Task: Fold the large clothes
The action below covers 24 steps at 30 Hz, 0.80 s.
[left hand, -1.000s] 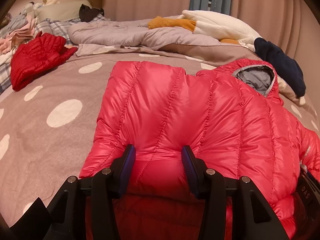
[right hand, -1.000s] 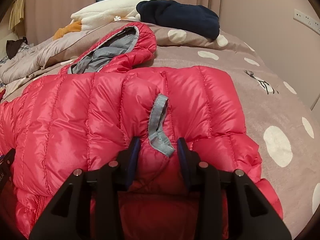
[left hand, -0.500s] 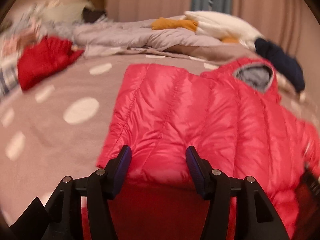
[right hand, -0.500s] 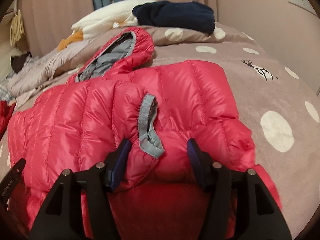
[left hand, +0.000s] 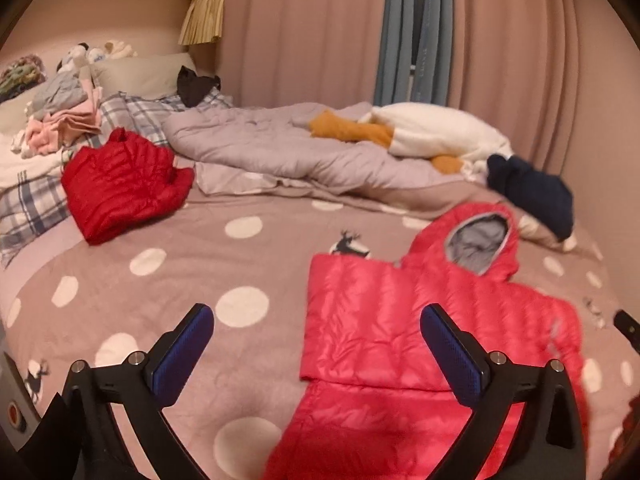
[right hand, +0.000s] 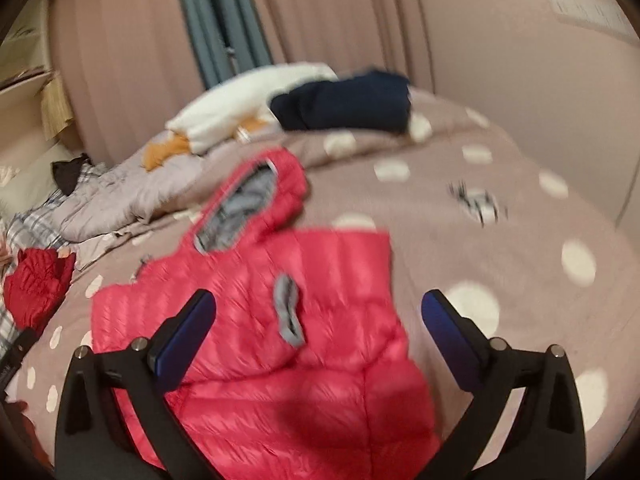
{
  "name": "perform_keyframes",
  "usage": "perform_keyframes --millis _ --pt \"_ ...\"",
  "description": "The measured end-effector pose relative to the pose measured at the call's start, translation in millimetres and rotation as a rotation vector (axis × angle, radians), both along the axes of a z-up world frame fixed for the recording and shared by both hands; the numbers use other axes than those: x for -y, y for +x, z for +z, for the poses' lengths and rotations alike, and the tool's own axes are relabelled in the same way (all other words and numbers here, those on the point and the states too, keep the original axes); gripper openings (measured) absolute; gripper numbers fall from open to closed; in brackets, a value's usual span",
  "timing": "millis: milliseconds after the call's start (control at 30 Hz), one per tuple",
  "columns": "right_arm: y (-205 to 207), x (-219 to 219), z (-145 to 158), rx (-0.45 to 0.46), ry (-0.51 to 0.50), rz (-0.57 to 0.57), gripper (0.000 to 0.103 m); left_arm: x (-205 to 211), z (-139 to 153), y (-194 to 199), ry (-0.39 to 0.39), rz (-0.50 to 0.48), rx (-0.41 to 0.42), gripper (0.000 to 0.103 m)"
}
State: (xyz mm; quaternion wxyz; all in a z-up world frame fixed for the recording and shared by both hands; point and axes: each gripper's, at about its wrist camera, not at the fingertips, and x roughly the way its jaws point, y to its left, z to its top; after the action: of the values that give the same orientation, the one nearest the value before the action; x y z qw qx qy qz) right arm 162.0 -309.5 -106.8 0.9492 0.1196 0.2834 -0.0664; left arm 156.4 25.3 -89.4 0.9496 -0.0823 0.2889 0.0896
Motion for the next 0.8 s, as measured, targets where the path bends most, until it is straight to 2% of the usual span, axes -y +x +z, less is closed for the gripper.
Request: perform_keyframes --millis 133,233,367,467,533,700,800 --pt "15 -7 37 0.057 -0.014 0.062 0.102 -14 19 -8 0.011 0.056 0.057 0.102" --pt "41 -8 52 0.054 -0.024 0.099 0.102 -27 28 -10 0.002 0.115 0.085 0.102" --pt "100 -15 57 0.016 -0.147 0.123 0.102 -48 24 1 -0.015 0.184 0.144 0.102" --pt "149 -12 45 -0.041 -0.181 0.139 0.102 -60 8 23 0.024 0.244 0.119 0.102" --pt "184 -10 31 -0.066 -0.158 0.145 0.102 -68 -2 32 0.035 0.284 0.114 0.102" --pt "279 1 -26 -0.150 -0.027 0.096 0.102 -84 -32 54 -0.001 0.319 0.103 0.102" --pt "321 6 -60 -0.209 0.073 0.084 0.093 -85 -45 64 0.041 0.322 0.101 0.102"
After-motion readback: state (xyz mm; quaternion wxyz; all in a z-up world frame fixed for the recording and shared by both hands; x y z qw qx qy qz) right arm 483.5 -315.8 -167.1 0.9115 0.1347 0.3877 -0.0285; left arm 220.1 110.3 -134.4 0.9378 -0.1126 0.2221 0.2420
